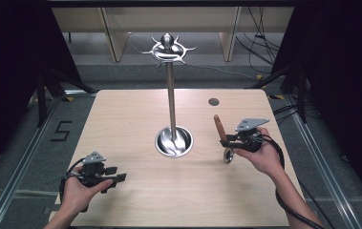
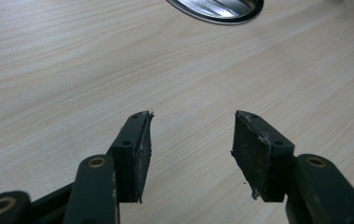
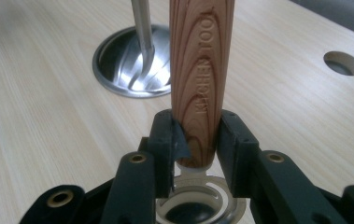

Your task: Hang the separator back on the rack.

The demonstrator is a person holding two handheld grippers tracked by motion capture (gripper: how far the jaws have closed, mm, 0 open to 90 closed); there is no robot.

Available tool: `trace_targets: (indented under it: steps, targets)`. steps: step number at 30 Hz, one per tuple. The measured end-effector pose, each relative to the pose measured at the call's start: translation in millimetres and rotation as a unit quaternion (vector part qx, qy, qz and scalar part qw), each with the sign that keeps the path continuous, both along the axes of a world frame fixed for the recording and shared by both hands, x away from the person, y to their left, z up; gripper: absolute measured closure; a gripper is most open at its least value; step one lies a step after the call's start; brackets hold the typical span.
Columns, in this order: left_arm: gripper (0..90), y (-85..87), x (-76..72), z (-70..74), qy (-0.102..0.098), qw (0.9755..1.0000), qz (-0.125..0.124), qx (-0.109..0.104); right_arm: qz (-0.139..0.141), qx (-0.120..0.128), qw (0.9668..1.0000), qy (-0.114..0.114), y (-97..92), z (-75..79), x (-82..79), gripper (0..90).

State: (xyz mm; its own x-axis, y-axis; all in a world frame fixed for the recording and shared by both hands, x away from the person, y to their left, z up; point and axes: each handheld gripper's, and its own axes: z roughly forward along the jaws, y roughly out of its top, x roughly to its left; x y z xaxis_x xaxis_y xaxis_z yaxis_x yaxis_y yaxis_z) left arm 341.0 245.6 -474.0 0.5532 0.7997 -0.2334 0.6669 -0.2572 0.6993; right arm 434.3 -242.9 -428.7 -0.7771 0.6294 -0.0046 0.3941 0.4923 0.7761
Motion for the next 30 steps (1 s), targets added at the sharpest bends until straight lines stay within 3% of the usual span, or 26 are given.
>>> trace_targets:
  steps: [4,6,14,15,16,18,24,26,29,30]
  targets:
    - [46.3,-1.0,-0.1,0.0,-0.003,1.0000,0.001,-0.003,-0.002,0.012,0.9998,-0.012,2.3,2.8,-2.2,69.6]
    - [46.3,0.0,0.4,0.8,0.004,1.0000,-0.004,0.003,-0.004,0.018,0.9998,-0.010,3.9,4.8,-3.4,69.5]
    - [46.3,-0.2,0.3,1.0,-0.001,1.0000,0.001,0.003,-0.003,0.038,0.9991,-0.020,9.2,14.7,-6.7,69.5]
    - [46.3,-0.3,0.3,1.0,-0.001,1.0000,0.001,0.003,-0.009,0.049,0.9980,-0.038,9.5,15.6,-6.0,69.5]
    - [46.3,-0.4,0.3,1.0,-0.001,1.0000,0.000,0.003,-0.008,0.051,0.9984,-0.024,9.4,18.3,-7.4,69.5]
    - [46.3,-0.4,0.2,1.0,-0.001,1.0000,0.000,0.004,-0.012,0.061,0.9978,-0.022,10.4,20.8,-9.7,69.5]
    - [46.3,0.5,0.3,1.5,0.000,1.0000,-0.004,0.000,-0.009,0.068,0.9968,-0.042,9.7,26.7,-9.4,69.5]
    - [46.3,0.3,-0.3,2.0,-0.002,1.0000,0.000,0.005,-0.008,0.070,0.9971,-0.030,10.0,29.1,-11.5,69.5]
    - [46.1,0.2,0.5,1.6,-0.002,1.0000,-0.002,-0.003,-0.010,0.079,0.9958,-0.047,10.7,30.6,-11.5,69.5]
    - [46.1,0.3,0.5,1.5,-0.003,1.0000,-0.004,-0.003,-0.012,0.079,0.9960,-0.039,11.1,31.6,-12.5,69.5]
